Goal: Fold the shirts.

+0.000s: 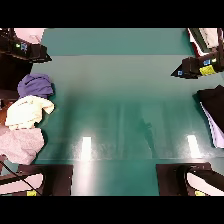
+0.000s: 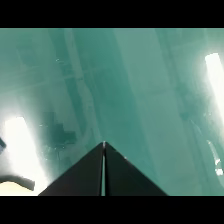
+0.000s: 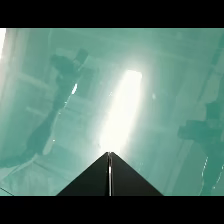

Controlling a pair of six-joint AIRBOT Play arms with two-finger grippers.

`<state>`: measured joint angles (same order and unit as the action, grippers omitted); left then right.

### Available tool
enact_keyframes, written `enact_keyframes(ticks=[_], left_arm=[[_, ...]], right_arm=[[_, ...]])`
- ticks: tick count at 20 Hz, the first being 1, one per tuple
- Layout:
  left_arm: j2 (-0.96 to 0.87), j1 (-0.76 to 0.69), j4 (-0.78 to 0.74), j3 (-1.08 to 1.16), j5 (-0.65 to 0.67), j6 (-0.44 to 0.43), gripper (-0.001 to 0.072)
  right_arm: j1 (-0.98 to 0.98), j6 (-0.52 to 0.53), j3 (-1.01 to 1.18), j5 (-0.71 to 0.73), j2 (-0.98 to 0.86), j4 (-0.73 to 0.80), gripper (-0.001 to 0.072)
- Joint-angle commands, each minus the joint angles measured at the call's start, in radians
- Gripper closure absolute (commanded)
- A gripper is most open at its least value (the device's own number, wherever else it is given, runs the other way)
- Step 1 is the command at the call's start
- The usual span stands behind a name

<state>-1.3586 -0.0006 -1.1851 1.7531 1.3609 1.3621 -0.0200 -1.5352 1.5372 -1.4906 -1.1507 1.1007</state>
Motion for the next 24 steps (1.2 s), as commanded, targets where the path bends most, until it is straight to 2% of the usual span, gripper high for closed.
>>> enact_keyframes(ticks=[1, 13, 16, 18, 19, 20, 21, 22, 24], left_arm=[[0.000, 0.000, 0.000, 0.000, 0.000, -0.001, 0.0682], [0.000, 0.000, 0.000, 0.000, -0.002, 0.000, 0.0682], [0.000, 0.000, 0.042, 0.000, -0.065, 0.000, 0.0682], [-0.004, 0.000, 0.011, 0.000, -0.085, -0.028, 0.0680], [-0.015, 0.000, -0.054, -0.001, -0.093, -0.019, 0.0510], [-0.034, 0.000, -0.151, -0.001, -0.090, 0.041, 0.0215], [-0.057, 0.001, -0.259, -0.001, -0.081, 0.104, 0.0141], [-0.085, 0.002, -0.378, -0.005, -0.071, 0.150, 0.0139], [-0.130, 0.027, -0.504, -0.040, -0.093, 0.185, 0.0139]], right_arm=[[-0.001, 0.000, 0.001, -0.004, 0.000, -0.002, 0.0697], [-0.001, -0.001, 0.001, -0.006, 0.000, -0.009, 0.0696], [-0.001, -0.001, 0.001, -0.006, 0.000, -0.009, 0.0697], [-0.001, -0.001, 0.001, -0.006, 0.000, -0.009, 0.0696], [-0.001, -0.001, 0.001, -0.006, 0.000, -0.009, 0.0697], [-0.001, -0.001, 0.001, -0.006, 0.000, -0.009, 0.0696], [-0.001, -0.001, 0.001, -0.006, 0.000, -0.009, 0.0697], [-0.001, -0.001, 0.001, -0.006, 0.000, -0.009, 0.0696], [-0.001, 0.000, 0.001, -0.009, 0.000, -0.009, 0.0697]])
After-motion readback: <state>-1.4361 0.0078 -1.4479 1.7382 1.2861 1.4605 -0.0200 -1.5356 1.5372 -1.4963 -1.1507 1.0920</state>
